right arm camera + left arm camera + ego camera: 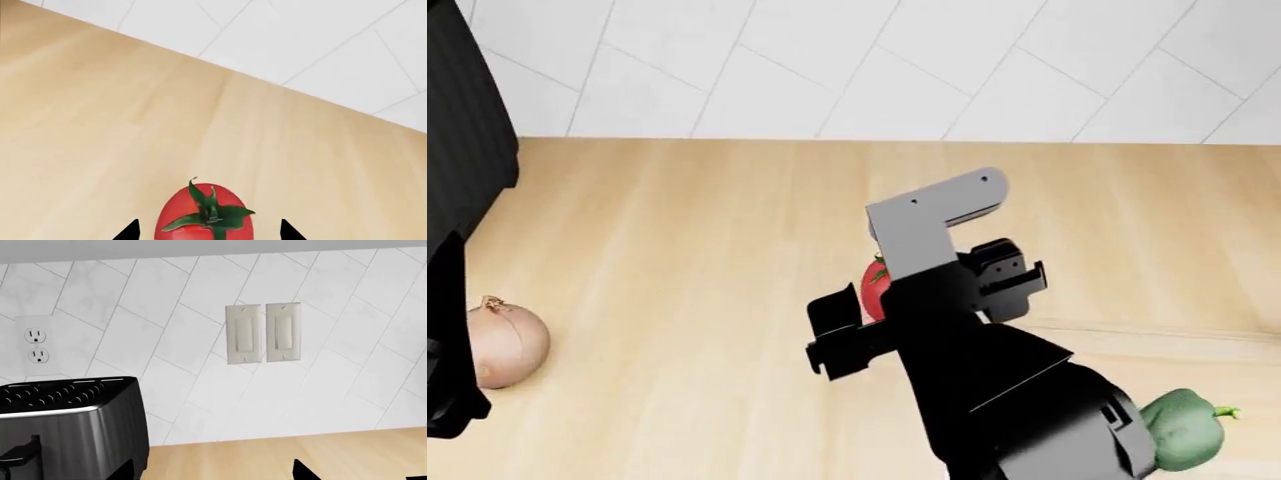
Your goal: Place the avocado, onion, tomato and bell pepper on the cutting board.
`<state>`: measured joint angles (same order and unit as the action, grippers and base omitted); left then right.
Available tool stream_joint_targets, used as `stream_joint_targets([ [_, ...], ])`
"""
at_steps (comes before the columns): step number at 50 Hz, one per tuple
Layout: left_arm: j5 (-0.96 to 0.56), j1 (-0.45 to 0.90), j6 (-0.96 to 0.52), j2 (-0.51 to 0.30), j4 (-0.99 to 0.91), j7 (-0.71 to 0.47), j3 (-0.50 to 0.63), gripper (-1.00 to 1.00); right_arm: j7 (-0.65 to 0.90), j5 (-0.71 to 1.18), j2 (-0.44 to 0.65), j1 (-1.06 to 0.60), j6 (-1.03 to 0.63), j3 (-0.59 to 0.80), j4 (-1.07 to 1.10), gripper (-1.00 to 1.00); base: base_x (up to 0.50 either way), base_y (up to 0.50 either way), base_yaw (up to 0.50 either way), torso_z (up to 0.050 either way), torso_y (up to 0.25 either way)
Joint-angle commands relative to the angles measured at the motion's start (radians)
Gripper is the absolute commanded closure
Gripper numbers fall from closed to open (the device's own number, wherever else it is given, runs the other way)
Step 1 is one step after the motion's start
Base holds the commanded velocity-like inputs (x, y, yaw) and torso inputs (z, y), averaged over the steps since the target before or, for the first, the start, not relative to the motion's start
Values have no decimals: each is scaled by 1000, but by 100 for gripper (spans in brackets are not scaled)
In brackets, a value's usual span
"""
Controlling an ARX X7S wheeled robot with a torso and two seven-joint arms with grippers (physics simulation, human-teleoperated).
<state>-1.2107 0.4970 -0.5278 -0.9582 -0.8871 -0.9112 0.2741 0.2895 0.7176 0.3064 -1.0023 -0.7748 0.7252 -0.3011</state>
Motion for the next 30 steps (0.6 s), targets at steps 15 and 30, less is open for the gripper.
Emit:
stream_joint_targets([
  [15, -20, 20, 4, 10, -11, 6, -25, -100, -156, -100, -145, -21, 201, 18, -427, -100, 0, 0, 0, 0, 0],
  [30, -16, -2, 17, 2, -13, 7, -31, -100, -72, -23, -58, 39, 106, -20, -111, 100, 0, 0, 0, 0, 0],
])
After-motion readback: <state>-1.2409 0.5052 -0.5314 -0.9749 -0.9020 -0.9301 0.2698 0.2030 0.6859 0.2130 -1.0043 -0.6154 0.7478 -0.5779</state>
